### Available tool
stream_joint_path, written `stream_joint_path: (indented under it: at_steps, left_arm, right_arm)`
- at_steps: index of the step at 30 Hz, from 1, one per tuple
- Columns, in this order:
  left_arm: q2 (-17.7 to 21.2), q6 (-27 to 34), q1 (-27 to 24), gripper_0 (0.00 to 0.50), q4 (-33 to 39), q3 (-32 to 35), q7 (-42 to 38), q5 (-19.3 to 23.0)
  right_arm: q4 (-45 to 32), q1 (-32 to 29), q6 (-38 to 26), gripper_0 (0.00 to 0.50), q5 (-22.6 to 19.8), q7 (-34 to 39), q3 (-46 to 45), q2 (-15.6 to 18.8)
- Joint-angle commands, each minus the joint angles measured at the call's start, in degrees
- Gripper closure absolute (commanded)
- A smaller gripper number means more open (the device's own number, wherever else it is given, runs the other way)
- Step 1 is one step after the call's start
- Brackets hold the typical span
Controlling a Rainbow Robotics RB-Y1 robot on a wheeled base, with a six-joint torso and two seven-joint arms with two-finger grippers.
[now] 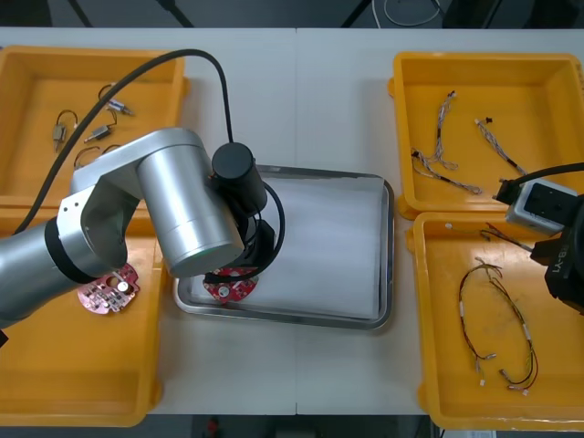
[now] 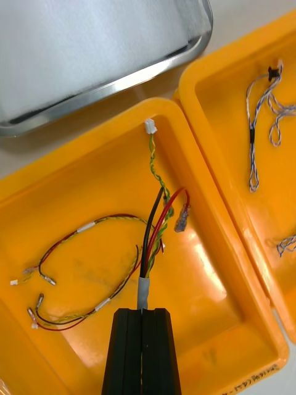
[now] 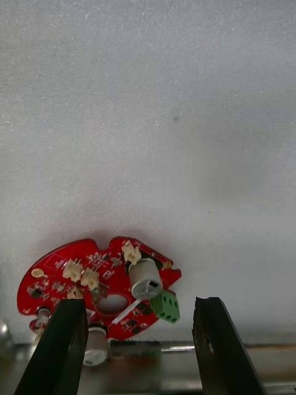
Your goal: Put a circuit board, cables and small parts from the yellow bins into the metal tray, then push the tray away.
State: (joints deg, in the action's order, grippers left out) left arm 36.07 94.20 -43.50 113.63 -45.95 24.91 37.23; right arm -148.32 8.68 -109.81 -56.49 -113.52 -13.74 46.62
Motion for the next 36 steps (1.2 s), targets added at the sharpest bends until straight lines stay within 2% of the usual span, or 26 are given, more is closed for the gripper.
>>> stream_joint_path:
  at_steps: [1, 5, 10, 14, 17, 23, 27, 30, 36]
  left_arm:
    - [1.1, 6.3, -2.0, 0.0, 6.8, 8.8, 3.5, 4.6]
    - [3.3, 11.6, -2.0, 0.0, 9.3, 15.9, 8.6, 9.4]
    - [6.9, 15.8, -2.1, 0.0, 9.0, 25.4, 15.5, 15.9]
    - [10.1, 15.8, -2.1, 0.0, 6.0, 32.1, 22.4, 19.8]
    - [12.8, 15.8, -2.1, 0.0, 2.6, 35.9, 27.2, 21.8]
    - [16.8, 15.8, -2.1, 0.0, -4.4, 39.3, 34.9, 19.5]
    - [17.5, 15.8, -2.1, 0.0, -9.5, 41.2, 39.2, 15.7]
    - [17.5, 12.9, -2.1, 0.0, -13.8, 42.7, 42.4, 13.0]
    - [17.5, 5.4, -2.2, 0.0, -20.6, 43.2, 48.0, 9.7]
  right_arm:
    - [-1.7, 7.1, -0.2, 0.5, -0.5, 1.6, 7.1, 1.8]
    - [-1.7, 12.5, -0.2, 0.5, -0.5, 2.0, 12.9, 1.8]
    - [0.8, 19.3, -0.2, 0.5, 0.2, 2.2, 20.9, 1.7]
    - [3.1, 24.4, -0.2, 0.5, 0.9, 2.5, 26.9, 1.3]
    - [5.7, 28.7, -0.2, 0.5, 1.1, 2.8, 30.9, -0.6]
    - [11.6, 35.4, -0.2, 0.5, 2.4, 2.7, 36.6, -5.8]
    - [13.6, 38.3, -0.2, 0.5, 6.2, 2.3, 40.4, -9.6]
    - [14.8, 39.6, -0.2, 0.5, 10.5, 1.6, 44.4, -12.0]
    - [15.5, 40.3, -0.2, 0.5, 16.8, 0.4, 52.8, -14.5]
